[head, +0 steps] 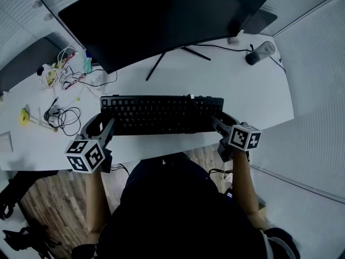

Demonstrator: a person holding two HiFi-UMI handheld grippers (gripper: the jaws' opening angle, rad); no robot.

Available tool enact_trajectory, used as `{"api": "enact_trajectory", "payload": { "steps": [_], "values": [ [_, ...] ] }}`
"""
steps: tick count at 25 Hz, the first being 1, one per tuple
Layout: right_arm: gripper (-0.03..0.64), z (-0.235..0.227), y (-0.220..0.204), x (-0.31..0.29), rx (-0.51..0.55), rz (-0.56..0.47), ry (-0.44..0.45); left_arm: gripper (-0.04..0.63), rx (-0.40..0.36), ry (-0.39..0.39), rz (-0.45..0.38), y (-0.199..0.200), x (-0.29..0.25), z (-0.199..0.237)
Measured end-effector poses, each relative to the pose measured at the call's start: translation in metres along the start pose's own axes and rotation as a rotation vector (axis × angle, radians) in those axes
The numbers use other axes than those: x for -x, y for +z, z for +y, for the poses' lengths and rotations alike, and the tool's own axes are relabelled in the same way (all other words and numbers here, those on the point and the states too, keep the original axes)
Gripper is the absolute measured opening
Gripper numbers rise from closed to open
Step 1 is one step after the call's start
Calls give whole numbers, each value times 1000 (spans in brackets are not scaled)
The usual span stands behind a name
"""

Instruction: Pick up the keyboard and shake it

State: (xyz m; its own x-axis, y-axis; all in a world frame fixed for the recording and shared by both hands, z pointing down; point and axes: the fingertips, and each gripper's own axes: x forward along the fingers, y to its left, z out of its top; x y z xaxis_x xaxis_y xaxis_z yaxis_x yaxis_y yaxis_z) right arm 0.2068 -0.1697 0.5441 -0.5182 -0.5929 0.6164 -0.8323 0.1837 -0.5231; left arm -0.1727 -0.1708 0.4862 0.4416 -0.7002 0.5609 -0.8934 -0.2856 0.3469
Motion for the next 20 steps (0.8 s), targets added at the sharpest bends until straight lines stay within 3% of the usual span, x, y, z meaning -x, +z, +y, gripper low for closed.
{"api": "enact_trajectory", "payload": {
  "steps": [11, 14, 20],
  "values": [
    [264, 29, 66, 42, 285, -54, -168, 224, 255, -101, -57, -38, -27, 3],
    [264, 25, 67, 36, 289, -35, -167, 224, 275, -91, -51, -44, -27, 3],
    [264, 0, 29, 12, 184, 35, -135, 224, 254, -43, 21, -62, -28, 10]
  ]
}}
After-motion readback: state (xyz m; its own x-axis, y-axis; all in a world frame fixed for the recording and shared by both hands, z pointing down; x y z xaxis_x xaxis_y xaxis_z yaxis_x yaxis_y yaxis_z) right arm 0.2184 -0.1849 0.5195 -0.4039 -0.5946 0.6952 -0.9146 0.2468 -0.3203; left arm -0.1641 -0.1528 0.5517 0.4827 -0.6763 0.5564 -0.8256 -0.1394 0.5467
